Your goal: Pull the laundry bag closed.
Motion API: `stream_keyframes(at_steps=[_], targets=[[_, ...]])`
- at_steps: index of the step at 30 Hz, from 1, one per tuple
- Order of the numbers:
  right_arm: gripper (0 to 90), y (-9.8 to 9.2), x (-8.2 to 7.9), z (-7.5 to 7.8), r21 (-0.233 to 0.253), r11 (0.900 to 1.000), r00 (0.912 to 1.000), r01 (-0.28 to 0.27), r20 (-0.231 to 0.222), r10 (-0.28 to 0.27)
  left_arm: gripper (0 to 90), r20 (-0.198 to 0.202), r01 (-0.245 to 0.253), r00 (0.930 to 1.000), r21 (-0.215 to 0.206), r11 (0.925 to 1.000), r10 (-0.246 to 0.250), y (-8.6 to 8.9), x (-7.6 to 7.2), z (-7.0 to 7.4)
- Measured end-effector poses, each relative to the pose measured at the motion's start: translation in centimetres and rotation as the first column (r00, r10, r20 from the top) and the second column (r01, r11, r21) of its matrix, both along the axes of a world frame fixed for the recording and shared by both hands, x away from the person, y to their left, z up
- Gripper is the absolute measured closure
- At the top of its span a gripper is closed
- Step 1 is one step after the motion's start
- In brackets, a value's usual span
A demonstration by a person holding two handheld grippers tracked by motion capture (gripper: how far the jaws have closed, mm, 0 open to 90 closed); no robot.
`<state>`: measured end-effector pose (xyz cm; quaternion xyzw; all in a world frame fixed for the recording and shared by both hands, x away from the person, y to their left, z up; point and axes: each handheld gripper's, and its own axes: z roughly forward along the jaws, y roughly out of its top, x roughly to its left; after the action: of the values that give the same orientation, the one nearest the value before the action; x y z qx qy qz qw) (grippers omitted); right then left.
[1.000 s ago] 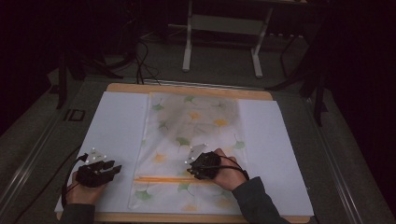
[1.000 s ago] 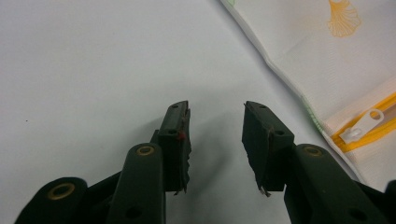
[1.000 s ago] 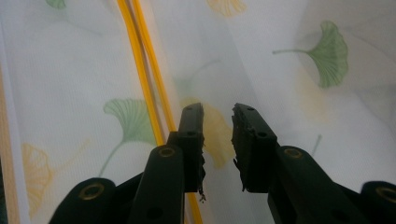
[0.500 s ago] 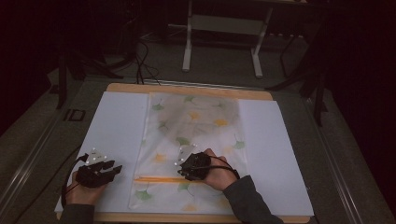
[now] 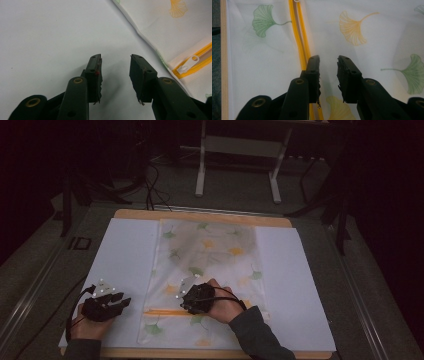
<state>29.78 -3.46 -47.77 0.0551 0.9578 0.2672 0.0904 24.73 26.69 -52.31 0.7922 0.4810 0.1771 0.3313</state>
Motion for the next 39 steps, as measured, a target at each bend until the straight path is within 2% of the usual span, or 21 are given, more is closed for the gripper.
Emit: stream_keyframes(at_steps=[39], targets=[[70.9,5.9,-0.5,-1.6,-0.006,0.996,0.9948,-0.092,-0.045,0.091,63.8,0.004,0.018,0.9998,0.001,0.9998,-0.018,-0.3,-0.1,0.1]])
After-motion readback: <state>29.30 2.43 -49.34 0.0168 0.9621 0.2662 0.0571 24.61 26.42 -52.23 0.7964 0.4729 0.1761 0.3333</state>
